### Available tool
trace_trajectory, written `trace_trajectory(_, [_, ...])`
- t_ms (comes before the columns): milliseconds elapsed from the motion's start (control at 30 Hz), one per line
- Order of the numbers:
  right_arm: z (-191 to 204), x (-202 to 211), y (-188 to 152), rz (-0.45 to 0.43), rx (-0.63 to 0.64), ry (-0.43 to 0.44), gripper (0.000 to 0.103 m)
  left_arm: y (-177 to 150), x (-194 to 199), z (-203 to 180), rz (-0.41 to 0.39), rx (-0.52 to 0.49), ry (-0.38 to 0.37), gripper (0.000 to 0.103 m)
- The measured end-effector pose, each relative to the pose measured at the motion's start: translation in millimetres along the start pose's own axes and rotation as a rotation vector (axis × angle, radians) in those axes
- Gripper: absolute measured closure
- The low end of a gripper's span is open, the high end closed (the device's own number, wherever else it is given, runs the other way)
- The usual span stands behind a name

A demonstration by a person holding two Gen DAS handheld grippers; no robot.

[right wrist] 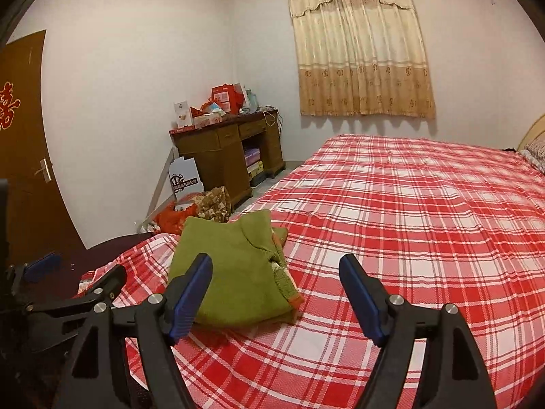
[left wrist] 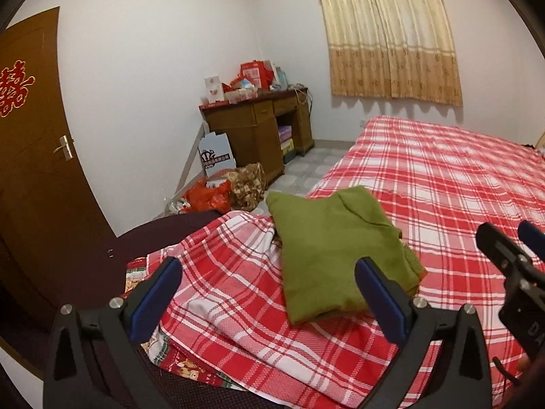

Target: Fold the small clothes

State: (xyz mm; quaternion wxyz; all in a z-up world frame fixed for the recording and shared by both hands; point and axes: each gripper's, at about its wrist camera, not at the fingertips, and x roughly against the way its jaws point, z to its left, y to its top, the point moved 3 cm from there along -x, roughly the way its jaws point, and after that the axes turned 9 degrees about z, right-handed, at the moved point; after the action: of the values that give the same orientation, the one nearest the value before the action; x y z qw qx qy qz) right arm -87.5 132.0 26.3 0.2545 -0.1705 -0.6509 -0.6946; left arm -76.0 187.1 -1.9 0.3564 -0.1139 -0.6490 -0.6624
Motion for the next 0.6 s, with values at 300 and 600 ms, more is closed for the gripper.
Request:
trace_trajectory(300, [-9, 3, -5, 0.009, -0.035, -0.007, 0.025, -14, 4, -17, -0.001, -0.021, -0.022, 0.000])
trace_trajectory(600, [-12, 5, -7, 0.006, -0.045, -0.016, 0.025, -15, 14, -22, -0.028, -0.034, -0.011, 0.000])
